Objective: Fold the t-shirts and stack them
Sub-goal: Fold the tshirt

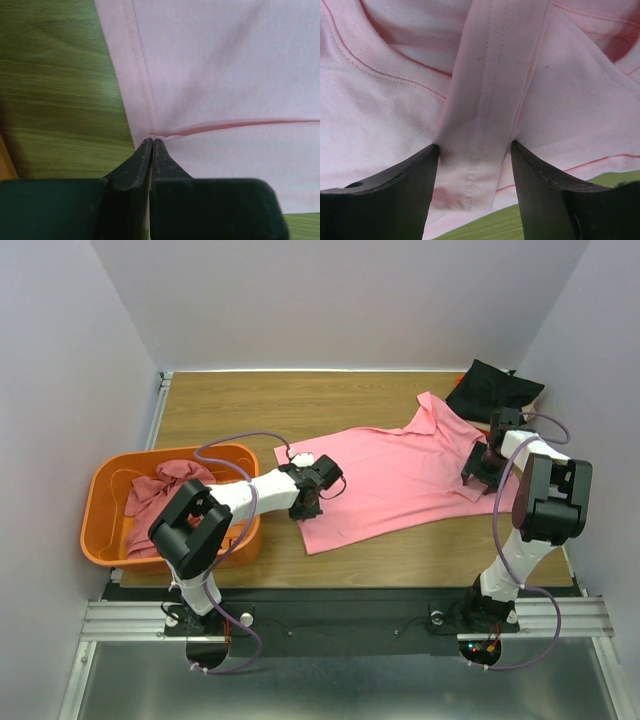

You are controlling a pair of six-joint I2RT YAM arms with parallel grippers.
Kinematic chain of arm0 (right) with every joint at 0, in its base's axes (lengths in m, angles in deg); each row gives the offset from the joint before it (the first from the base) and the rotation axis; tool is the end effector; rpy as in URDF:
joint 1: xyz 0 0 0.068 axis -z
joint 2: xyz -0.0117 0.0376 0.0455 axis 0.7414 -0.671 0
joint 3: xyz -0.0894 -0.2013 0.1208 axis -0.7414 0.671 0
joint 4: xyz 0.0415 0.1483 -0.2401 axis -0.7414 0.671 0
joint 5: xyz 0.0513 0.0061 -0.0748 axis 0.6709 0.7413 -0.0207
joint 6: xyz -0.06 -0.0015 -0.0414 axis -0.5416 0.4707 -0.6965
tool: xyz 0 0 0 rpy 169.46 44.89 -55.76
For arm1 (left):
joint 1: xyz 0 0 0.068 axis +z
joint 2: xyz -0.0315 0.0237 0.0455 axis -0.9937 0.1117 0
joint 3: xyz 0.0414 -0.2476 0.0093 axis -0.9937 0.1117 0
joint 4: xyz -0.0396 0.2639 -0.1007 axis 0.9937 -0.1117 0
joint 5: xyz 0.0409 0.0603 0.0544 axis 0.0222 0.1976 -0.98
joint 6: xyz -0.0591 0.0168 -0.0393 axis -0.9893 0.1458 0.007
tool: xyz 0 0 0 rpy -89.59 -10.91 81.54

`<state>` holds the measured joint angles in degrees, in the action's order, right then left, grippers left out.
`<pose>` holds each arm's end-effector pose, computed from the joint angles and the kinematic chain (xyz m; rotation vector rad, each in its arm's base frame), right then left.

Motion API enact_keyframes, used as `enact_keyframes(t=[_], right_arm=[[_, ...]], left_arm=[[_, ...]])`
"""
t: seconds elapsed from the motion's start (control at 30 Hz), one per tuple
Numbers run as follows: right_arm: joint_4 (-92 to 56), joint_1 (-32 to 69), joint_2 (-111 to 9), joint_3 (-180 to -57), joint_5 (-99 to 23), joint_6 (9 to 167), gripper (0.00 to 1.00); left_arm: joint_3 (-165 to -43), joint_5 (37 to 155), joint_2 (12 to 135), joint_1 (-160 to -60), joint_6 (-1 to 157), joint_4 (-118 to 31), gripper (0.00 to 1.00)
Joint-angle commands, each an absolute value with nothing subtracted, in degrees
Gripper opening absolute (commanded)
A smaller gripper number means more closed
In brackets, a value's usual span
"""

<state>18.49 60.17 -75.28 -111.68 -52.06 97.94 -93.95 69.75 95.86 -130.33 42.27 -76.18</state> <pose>0.3656 -0.0867 0.1065 0.7339 2.7465 -0.1383 0.2609 -0.2494 0.1227 -0.0974 2.6322 -0.1097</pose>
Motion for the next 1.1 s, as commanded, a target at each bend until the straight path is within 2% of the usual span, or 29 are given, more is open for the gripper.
enact_keyframes(t=[0.0,0.4,0.57,0.6,0.67,0.7,0.8,0.9,1.07], right_arm=[[16.10,59.98,-79.08,-111.05,-54.19,98.48,0.66],[16.19,59.90,-79.61,-110.96,-53.84,98.30,0.66],[16.10,59.98,-79.17,-111.13,-52.53,98.13,0.66],[16.10,59.98,-78.99,-111.22,-51.91,98.04,0.67],[16.10,59.90,-77.59,-111.48,-51.30,97.86,0.67],[16.10,59.98,-76.98,-111.48,-50.51,97.69,0.67],[16.10,59.90,-74.08,-111.66,-48.32,97.51,0.68],[16.19,59.89,-70.74,-110.96,-46.64,97.86,0.68],[16.19,59.90,-64.32,-106.75,-47.51,98.48,0.69]], left_arm=[[-92.02,67.25,93.25,-130.08,40.75,-79.06,0.09],[-91.23,65.75,92.63,-129.73,40.05,-79.41,0.09],[-93.07,64.44,94.39,-129.73,40.93,-80.37,0.15],[-94.12,63.65,94.57,-129.64,41.01,-80.81,0.20],[-95.53,62.68,94.57,-129.64,41.19,-82.83,0.43],[-97.80,62.24,94.57,-129.73,41.37,-83.71,0.65],[-103.24,60.22,93.87,-129.91,43.90,-86.17,0.92],[-109.57,58.90,94.57,-130.61,46.19,-86.79,0.96],[-116.19,61.35,98.69,-135.43,54.35,-83.29,0.97]])
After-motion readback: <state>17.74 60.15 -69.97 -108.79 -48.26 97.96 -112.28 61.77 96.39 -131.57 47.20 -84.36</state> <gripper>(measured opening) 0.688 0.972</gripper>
